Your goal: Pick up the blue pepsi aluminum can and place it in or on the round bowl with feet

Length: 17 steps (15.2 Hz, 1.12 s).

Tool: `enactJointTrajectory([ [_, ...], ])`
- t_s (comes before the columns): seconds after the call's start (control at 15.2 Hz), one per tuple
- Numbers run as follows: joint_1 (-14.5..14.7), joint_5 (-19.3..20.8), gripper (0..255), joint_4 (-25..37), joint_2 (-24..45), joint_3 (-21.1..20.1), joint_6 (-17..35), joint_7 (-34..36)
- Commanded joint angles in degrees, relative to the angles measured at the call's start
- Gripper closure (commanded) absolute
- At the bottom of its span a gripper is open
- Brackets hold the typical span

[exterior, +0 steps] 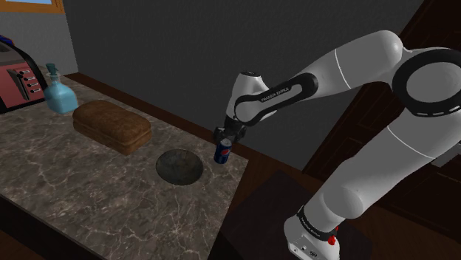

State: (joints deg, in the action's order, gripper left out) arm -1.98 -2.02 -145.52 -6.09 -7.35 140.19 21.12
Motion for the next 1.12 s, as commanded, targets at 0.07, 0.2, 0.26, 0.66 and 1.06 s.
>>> enactJointTrajectory([
  [0.07, -0.08, 0.37, 0, -0.55, 2.41, -0.04, 2.98, 0.22],
  [0.2, -0.09, 0.43, 0, -0.65, 2.81, -0.04, 3.48, 0.27],
  [0.26, -0.09, 0.43, 0, -0.65, 2.82, -0.04, 3.48, 0.27],
  [0.66, -0.09, 0.43, 255, -0.64, 2.81, -0.04, 3.47, 0.27],
  [1.06, -0.09, 0.43, 255, -0.65, 2.81, -0.04, 3.46, 0.26],
])
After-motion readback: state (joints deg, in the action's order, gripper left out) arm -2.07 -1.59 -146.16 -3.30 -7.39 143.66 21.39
